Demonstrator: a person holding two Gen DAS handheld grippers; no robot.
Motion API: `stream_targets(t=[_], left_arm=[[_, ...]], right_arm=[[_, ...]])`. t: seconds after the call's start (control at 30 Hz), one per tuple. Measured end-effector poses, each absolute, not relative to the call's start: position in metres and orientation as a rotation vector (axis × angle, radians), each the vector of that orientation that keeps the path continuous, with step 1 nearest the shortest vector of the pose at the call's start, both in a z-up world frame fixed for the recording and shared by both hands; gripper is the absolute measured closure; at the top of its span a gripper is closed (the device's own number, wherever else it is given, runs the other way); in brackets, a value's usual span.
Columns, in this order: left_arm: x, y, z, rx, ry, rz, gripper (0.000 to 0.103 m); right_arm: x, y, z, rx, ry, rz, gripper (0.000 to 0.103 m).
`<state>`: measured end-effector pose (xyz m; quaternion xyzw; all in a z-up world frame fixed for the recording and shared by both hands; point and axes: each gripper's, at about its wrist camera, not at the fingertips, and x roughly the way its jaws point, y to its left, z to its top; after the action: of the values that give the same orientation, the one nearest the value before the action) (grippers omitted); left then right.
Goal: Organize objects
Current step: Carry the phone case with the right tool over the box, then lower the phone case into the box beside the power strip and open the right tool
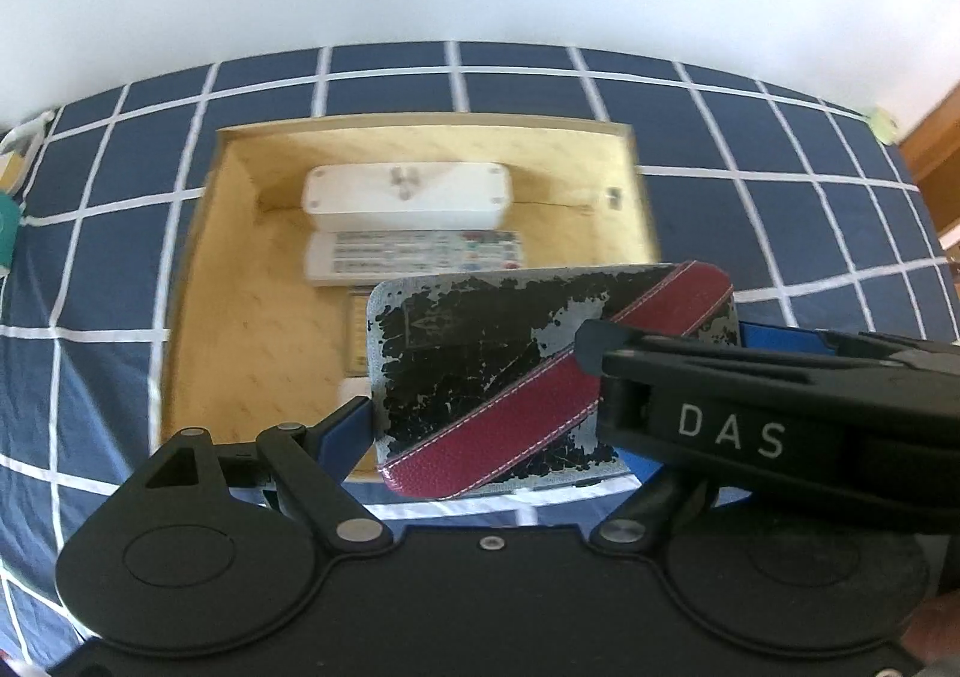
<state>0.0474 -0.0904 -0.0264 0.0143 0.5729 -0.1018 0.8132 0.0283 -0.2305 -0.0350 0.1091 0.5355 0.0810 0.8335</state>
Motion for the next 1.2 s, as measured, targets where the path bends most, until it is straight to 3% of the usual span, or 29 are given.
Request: stream_targets(t=[0.7, 1.2], left_arm=[[0.166, -0.039, -0.124, 0.051, 1.395, -0.252, 0.02], [0.189, -0.033, -0.163, 0.025, 1.462, -0.247, 0.021]], right_arm=[[0.131, -0.162, -0.131, 0.265, 1.308, 0.128, 0.027], [0.164, -0.157, -0.176, 0.265, 1.379, 0.113, 0.027]])
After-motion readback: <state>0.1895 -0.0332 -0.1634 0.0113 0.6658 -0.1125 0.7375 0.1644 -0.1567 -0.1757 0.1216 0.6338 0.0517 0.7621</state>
